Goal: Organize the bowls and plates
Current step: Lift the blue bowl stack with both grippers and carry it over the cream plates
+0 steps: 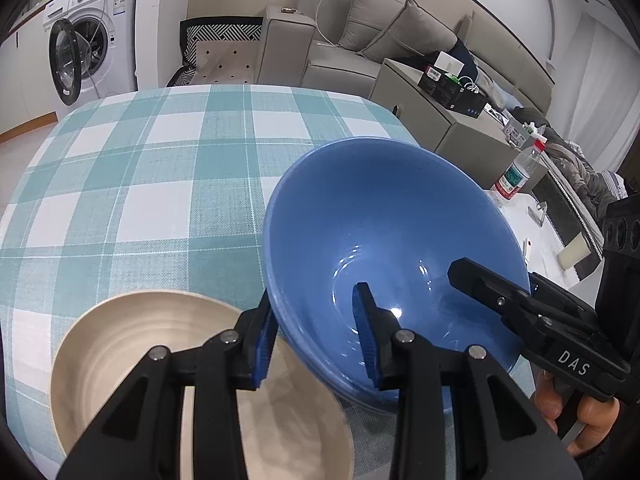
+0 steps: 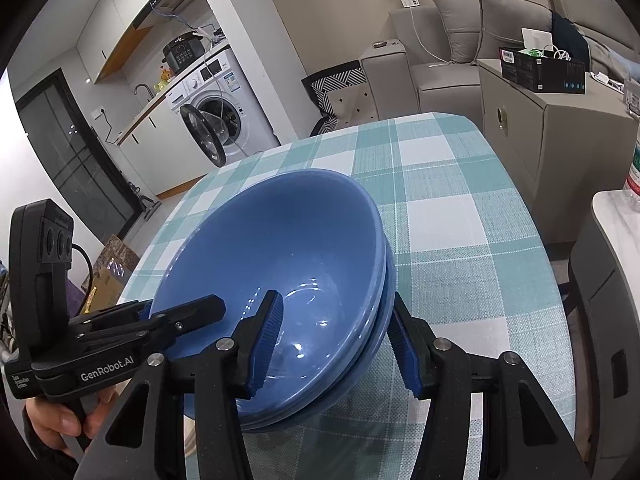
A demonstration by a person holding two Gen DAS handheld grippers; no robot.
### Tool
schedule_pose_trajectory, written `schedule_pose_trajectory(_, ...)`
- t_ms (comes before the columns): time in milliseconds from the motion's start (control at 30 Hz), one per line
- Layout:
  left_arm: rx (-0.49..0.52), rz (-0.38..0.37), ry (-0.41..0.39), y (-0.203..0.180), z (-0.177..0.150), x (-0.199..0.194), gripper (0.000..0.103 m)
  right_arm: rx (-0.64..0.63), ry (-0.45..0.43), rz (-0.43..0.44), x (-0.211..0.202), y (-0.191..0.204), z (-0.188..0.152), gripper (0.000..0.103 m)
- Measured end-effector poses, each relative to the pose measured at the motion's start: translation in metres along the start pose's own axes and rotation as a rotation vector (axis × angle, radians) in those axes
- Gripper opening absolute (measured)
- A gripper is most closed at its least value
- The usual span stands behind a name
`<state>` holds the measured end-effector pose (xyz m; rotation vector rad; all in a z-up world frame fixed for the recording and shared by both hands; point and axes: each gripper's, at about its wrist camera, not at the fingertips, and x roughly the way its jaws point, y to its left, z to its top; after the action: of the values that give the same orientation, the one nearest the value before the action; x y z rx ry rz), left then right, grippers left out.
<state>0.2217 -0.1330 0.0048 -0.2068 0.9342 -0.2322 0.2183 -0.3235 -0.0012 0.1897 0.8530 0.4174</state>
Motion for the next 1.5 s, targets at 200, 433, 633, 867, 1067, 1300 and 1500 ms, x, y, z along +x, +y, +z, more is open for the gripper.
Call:
schedule_pose_trajectory(200,-0.004,0.009,0.008,-0.001,-0.001,-0.001,0.035,0.005,-0.009,0.005,-0.003,0.001,0.000,0.054)
schedule_pose_trajectory(433,-0.020,-0.014,0.015,0.001,-0.002,-0.001,0.035,0.004,-0.022,0.015,-0.011,0.001,0.002,0.054)
schedule_pose_trajectory(633,-0.019,-0.013,0.010,-0.001,-0.002,-0.003,0.035,0.007,-0.027,0.012,-0.013,0.002,0.003,0.054)
schedule_pose_trajectory(867,-0.015,-0.015,-0.003,-0.003,-0.001,-0.010,0.035,0.001,-0.045,0.016,-0.020,0.003,0.005,0.054)
schedule_pose_trajectory(1067,-0.009,-0.016,-0.019,-0.005,0.001,-0.019,0.035,-0.003,-0.062,0.021,-0.026,0.005,0.007,0.054)
schedule_pose_trajectory(1300,-0.008,-0.010,-0.045,-0.004,0.003,-0.032,0.035,-0.020,-0.081,0.027,-0.036,0.013,0.007,0.054)
schedule_pose_trajectory(1500,-0.012,-0.005,-0.074,-0.002,0.004,-0.045,0.035,-0.039,-0.106,0.039,-0.048,0.025,0.008,0.054)
